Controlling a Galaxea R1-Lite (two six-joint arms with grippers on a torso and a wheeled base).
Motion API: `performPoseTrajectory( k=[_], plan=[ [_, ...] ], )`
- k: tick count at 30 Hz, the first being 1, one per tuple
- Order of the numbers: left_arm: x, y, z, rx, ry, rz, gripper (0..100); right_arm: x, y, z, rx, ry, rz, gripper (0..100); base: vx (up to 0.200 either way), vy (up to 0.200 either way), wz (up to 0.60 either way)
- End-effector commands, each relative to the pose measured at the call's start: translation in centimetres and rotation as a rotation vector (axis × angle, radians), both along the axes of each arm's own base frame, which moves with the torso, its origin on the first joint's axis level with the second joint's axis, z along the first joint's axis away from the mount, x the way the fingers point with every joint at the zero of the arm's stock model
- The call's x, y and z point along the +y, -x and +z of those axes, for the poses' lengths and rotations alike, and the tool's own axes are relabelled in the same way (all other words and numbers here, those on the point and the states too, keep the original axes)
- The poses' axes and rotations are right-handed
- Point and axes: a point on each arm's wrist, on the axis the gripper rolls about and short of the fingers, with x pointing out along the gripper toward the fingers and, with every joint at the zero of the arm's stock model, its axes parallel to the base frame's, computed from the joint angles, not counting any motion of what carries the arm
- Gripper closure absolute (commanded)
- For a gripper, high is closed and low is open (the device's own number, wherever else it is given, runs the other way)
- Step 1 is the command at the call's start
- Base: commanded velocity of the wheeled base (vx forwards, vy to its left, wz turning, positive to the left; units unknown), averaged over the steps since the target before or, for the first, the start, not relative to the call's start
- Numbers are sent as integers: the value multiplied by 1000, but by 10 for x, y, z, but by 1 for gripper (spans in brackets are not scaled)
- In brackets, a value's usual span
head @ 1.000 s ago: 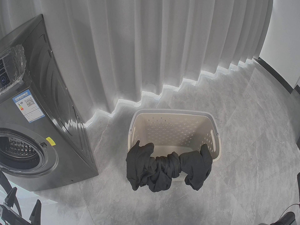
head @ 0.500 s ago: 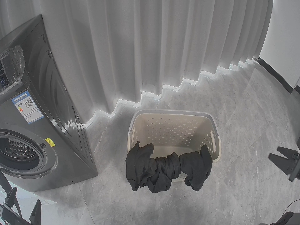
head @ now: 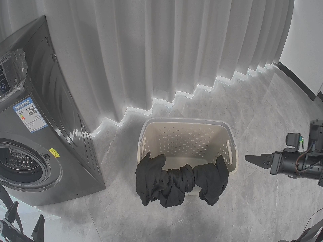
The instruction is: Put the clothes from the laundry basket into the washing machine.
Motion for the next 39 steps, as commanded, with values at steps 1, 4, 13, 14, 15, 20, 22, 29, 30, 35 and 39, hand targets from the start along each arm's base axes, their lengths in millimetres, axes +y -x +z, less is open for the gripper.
performPoseTrajectory(
  k=[1,4,13,14,15,20,22,29,30,35,39],
  plan=[
    [0,0,-5,0,1,0,0,10,-42,-36,100,28,-8,0,0,0,0],
    [0,0,-5,0,1,0,0,13,-55,-52,112,46,-30,0,0,0,0],
    [0,0,-5,0,1,0,0,27,-91,-96,136,59,-29,0,0,0,0],
    [0,0,-5,0,1,0,0,28,-93,-101,141,57,-29,0,0,0,0],
    [0,0,-5,0,1,0,0,29,-94,-105,144,57,-27,0,0,0,0],
    [0,0,-5,0,1,0,0,37,-98,-118,153,60,-5,0,0,0,0],
    [0,0,-5,0,3,0,0,44,-99,-126,149,59,13,0,0,0,0],
    [0,0,-5,0,1,0,0,52,-107,-146,168,81,3,0,0,0,0],
    [0,0,-5,0,1,0,0,53,-108,-147,169,81,1,0,0,0,0],
    [0,0,-5,0,1,0,0,54,-111,-150,174,77,-1,0,0,0,0],
    [0,0,-5,1,0,0,0,56,-110,-151,181,77,2,0,0,0,0]
  ],
)
